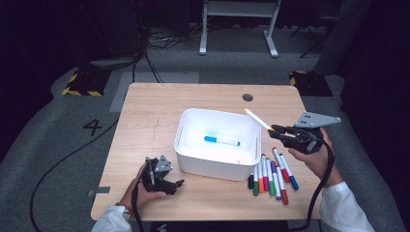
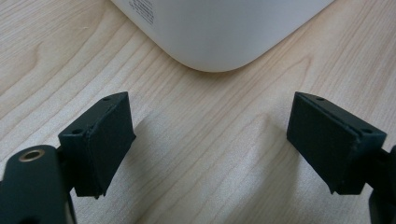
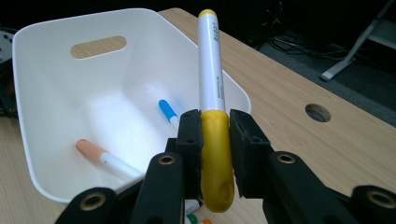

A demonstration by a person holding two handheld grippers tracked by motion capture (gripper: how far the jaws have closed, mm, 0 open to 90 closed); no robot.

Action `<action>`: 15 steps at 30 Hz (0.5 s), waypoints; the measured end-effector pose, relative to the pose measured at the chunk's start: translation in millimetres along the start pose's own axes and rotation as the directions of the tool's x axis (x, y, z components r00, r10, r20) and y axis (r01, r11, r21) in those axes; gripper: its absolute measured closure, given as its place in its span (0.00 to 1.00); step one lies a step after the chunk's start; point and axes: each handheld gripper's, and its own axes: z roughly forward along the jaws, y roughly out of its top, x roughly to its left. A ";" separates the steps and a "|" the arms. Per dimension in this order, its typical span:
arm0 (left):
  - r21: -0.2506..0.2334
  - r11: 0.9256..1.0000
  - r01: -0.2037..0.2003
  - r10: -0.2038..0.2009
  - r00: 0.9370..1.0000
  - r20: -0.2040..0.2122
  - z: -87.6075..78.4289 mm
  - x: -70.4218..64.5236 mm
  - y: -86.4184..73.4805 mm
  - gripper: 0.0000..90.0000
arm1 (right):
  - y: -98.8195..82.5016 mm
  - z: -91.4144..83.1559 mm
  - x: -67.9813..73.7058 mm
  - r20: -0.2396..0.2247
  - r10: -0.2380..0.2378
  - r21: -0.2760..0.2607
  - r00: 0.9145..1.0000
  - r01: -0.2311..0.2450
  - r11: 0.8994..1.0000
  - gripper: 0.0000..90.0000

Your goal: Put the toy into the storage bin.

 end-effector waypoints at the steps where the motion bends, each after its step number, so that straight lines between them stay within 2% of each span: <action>1: 0.000 1.000 0.000 0.000 1.000 0.000 0.0 0.0 0.0 0.16 | 2.1 3.2 2.2 -0.010 0.002 -0.003 1.000 -0.002 1.000 0.83; 9: 0.000 1.000 0.000 0.000 1.000 0.000 0.0 0.0 0.0 0.16 | 17.1 29.3 17.4 -0.065 -0.042 0.028 0.997 0.044 0.999 0.83; 11: 0.000 1.000 0.000 0.000 1.000 0.000 0.0 0.0 0.0 0.16 | 20.3 36.2 22.7 -0.080 -0.040 0.038 0.996 0.043 0.998 0.83; 12: 0.000 1.000 0.000 0.000 1.000 0.000 0.0 0.0 0.0 0.16 | 21.6 40.4 24.2 -0.092 -0.058 0.032 0.994 0.062 0.998 0.83; 15: 0.000 1.000 0.000 0.000 1.000 0.000 0.0 0.0 0.0 0.16 | 25.6 50.7 30.7 -0.112 -0.065 0.049 0.992 0.071 0.996 0.83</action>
